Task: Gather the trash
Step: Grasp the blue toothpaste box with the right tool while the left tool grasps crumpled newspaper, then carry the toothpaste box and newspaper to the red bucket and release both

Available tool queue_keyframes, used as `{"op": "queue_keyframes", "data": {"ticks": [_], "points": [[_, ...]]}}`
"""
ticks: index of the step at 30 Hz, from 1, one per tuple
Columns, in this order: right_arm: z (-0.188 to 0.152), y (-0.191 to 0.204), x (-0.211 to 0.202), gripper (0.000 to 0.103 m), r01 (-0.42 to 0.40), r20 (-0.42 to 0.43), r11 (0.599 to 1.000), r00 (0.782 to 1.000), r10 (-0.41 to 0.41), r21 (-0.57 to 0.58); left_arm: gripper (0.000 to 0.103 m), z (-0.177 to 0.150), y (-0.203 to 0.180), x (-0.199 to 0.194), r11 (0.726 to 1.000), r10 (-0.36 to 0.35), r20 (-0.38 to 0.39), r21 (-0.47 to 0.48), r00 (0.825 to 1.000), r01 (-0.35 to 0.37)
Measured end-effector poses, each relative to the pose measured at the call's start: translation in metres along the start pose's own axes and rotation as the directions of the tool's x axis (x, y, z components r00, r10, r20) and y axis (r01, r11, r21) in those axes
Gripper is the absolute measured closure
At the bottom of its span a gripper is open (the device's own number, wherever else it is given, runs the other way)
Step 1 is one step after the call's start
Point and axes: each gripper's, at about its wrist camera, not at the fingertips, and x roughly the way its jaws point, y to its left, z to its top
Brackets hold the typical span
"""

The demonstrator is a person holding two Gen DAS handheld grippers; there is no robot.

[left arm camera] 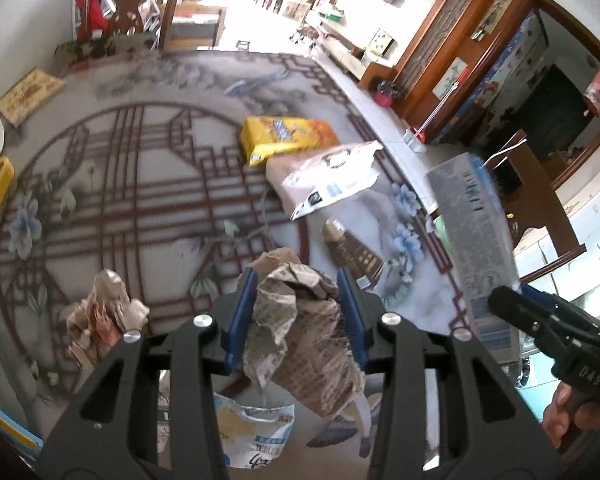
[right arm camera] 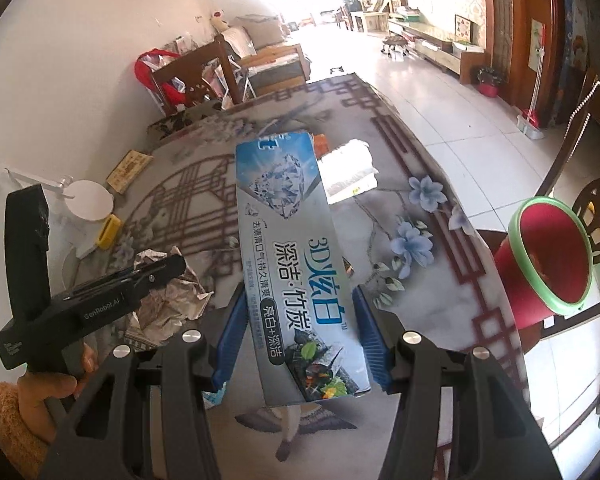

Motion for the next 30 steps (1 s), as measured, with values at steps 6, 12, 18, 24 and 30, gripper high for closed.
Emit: {"op": "queue_keyframes", "data": {"ticks": [6,12,18,24,30], "points": [[0.008,0.002,-0.007,0.056,-0.01,0.027,1.0,1.0,0.01,-0.003,0.063,0.012,-0.012,-0.014,1.0,-0.003,0.056,0.03,0.998,0.001],[0.001,-0.003,0.024,0.055,0.015,-0.097,0.999,0.995,-0.018,-0.032,0.063,0.015,-0.005,-0.013,1.0,0.012,0.053,-0.002,0.999,-0.012],[-0.014,-0.012,0.058,0.043,0.021,-0.214,0.999,0.977,-0.027,-0.029,0.063,0.016,0.004,-0.013,0.999,0.018,0.045,-0.029,0.999,-0.017],[-0.034,-0.008,0.08,0.03,0.074,-0.338,0.988,0.934,-0.115,-0.134,0.063,0.018,0.0,-0.009,1.0,0.011,0.034,-0.015,0.999,-0.01],[-0.038,-0.012,0.047,0.028,0.095,-0.306,0.981,0.941,-0.145,-0.172,0.063,0.021,-0.001,-0.009,1.0,0.004,0.038,-0.016,0.999,-0.003]]}}
